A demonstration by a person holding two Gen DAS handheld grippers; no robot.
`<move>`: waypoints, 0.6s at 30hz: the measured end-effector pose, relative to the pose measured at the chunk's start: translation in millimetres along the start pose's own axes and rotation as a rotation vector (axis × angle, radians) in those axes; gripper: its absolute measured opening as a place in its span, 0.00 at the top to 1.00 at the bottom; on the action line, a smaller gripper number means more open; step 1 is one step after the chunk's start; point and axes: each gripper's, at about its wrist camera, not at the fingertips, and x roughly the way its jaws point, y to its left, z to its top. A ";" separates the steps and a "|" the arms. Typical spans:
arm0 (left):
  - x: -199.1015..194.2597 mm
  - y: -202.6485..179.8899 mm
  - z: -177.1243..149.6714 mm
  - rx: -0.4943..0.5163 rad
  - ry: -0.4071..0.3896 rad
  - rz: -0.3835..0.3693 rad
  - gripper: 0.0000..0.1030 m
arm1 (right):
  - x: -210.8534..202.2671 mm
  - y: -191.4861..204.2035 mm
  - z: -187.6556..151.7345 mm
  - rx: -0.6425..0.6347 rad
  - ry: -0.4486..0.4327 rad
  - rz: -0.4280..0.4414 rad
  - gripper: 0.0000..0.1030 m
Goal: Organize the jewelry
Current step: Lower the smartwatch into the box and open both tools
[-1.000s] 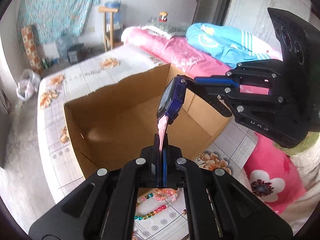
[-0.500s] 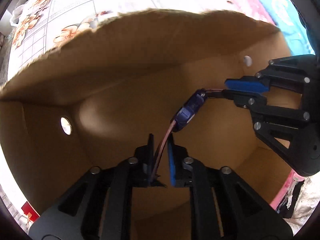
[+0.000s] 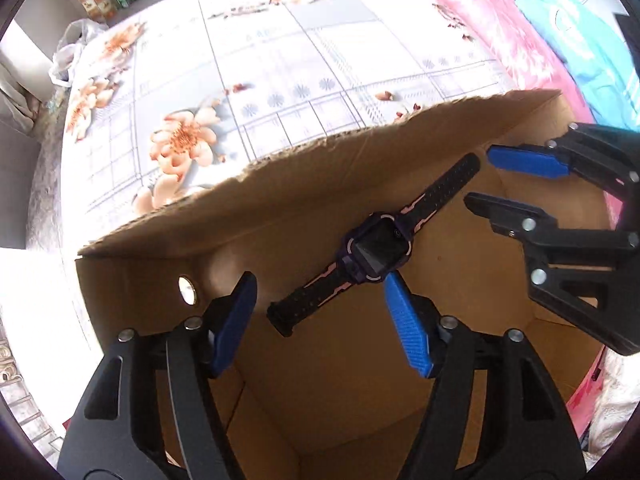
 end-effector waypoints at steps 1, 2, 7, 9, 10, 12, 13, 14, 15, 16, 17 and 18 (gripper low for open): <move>-6.2 -0.6 -0.8 0.005 -0.021 0.000 0.38 | -8.9 1.3 -4.6 0.015 -0.043 -0.010 0.59; -13.6 -1.8 -3.9 0.013 -0.046 -0.002 0.36 | -20.3 3.1 -11.0 0.038 -0.097 -0.026 0.51; -60.8 -1.4 -31.2 0.042 -0.214 0.015 0.27 | -68.7 11.7 -36.3 0.173 -0.322 -0.077 0.32; -80.1 5.5 -47.0 0.029 -0.290 0.013 0.23 | -86.1 15.9 -48.2 0.212 -0.404 -0.104 0.21; -90.8 6.5 -54.7 0.016 -0.328 0.010 0.22 | -93.4 18.0 -53.0 0.236 -0.443 -0.096 0.19; -109.9 8.8 -73.5 -0.014 -0.406 0.009 0.18 | -102.8 23.0 -54.6 0.288 -0.487 -0.089 0.14; -117.6 6.4 -78.7 -0.028 -0.441 0.015 0.18 | -107.0 25.1 -57.9 0.304 -0.503 -0.096 0.13; -124.9 5.8 -83.6 -0.040 -0.472 0.020 0.17 | -110.7 25.9 -60.1 0.312 -0.520 -0.099 0.12; -129.5 6.0 -93.6 -0.051 -0.496 0.032 0.17 | -119.1 24.9 -72.1 0.322 -0.536 -0.105 0.09; -128.1 9.3 -92.1 -0.063 -0.509 0.038 0.17 | -123.9 28.4 -77.8 0.334 -0.549 -0.118 0.08; -129.1 9.5 -98.8 -0.075 -0.516 0.037 0.17 | -128.5 32.9 -83.1 0.346 -0.559 -0.137 0.07; -129.1 9.8 -106.9 -0.087 -0.522 0.033 0.17 | -130.1 39.3 -89.3 0.351 -0.569 -0.150 0.06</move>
